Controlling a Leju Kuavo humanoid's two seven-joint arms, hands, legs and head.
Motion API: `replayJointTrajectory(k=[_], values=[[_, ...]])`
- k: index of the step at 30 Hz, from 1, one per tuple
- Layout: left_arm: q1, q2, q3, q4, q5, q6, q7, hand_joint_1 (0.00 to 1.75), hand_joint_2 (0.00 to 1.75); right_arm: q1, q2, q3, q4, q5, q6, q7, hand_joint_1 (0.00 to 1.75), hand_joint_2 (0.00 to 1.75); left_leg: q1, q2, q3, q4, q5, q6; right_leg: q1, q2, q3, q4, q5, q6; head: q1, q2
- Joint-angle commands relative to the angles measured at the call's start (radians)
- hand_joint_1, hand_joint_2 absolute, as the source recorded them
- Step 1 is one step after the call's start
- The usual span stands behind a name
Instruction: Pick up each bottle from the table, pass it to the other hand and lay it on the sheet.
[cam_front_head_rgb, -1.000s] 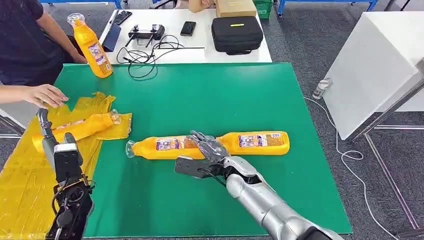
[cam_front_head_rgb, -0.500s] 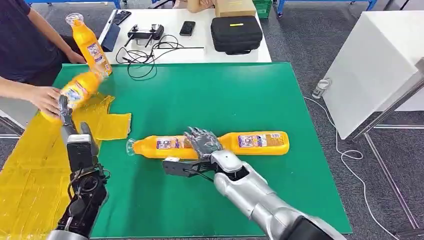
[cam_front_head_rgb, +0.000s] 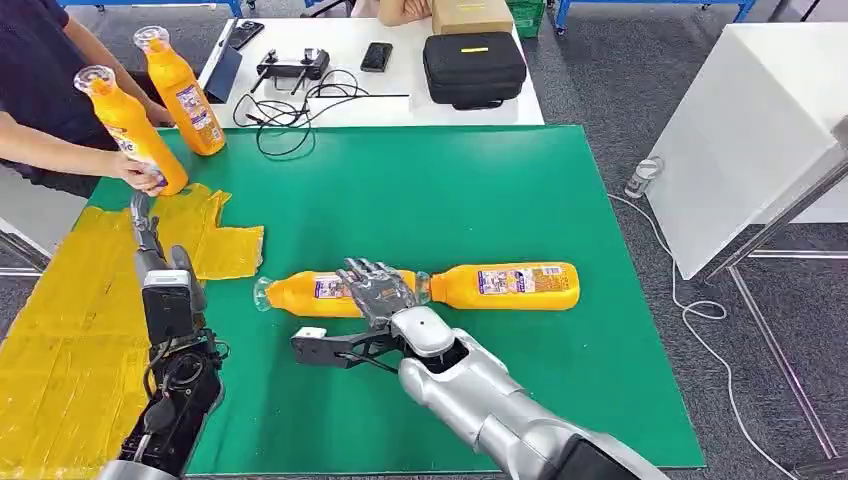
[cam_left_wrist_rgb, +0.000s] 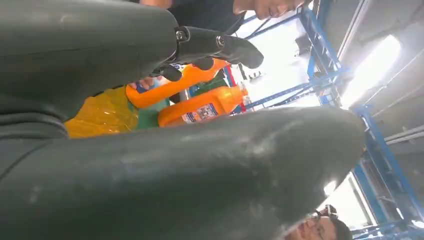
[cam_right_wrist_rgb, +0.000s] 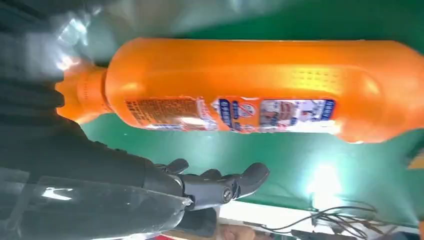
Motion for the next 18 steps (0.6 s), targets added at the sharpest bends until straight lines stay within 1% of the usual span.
replayJointTrajectory(k=[1,5,8,10,16,18], values=[[-0.006,-0.001,-0.037,0.002,0.003,-0.008,0.004,0.0,0.0,-0.027,0.001,0.025,0.052,0.026,0.013,0.034,0.0,1.75,0.0,0.0,0.002,0.0,-0.001,-0.001,0.0,-0.002,0.002,0.0,-0.001,0.001,0.0,0.0],[-0.042,-0.018,-0.062,0.027,-0.004,-0.033,0.004,0.0,0.0,-0.021,-0.033,0.025,0.067,0.05,0.028,0.118,0.0,1.75,0.0,-0.003,0.0,0.0,0.0,0.0,0.0,-0.004,0.001,0.0,-0.001,0.001,0.0,0.0],[-0.052,-0.021,-0.07,0.025,0.001,-0.034,0.004,0.0,0.0,-0.017,-0.049,0.024,0.075,0.063,0.035,0.155,0.0,1.75,0.001,-0.005,0.0,0.001,0.0,0.0,0.001,-0.006,0.002,0.0,-0.001,0.002,0.0,0.0],[-0.044,-0.014,-0.073,0.009,0.01,-0.034,0.004,0.0,0.0,-0.015,-0.056,0.027,0.079,0.077,0.043,0.185,0.0,1.75,0.0,-0.002,0.0,0.0,0.0,0.0,0.0,-0.003,0.001,0.0,0.0,0.001,0.0,0.0],[-0.019,-0.015,-0.067,-0.038,0.025,-0.032,0.004,0.0,0.0,-0.002,-0.063,0.012,0.083,0.076,0.095,0.204,0.0,1.75,0.0,-0.003,0.001,0.001,-0.001,-0.001,0.0,-0.004,0.002,0.0,-0.001,0.002,0.0,0.0],[-0.012,-0.016,-0.067,-0.046,0.025,-0.033,0.004,0.0,0.0,0.003,-0.062,0.012,0.085,0.077,0.1,0.204,0.0,1.75,0.0,-0.002,0.001,0.0,0.0,0.0,0.0,-0.003,0.001,-0.001,0.0,0.001,0.0,0.0]])
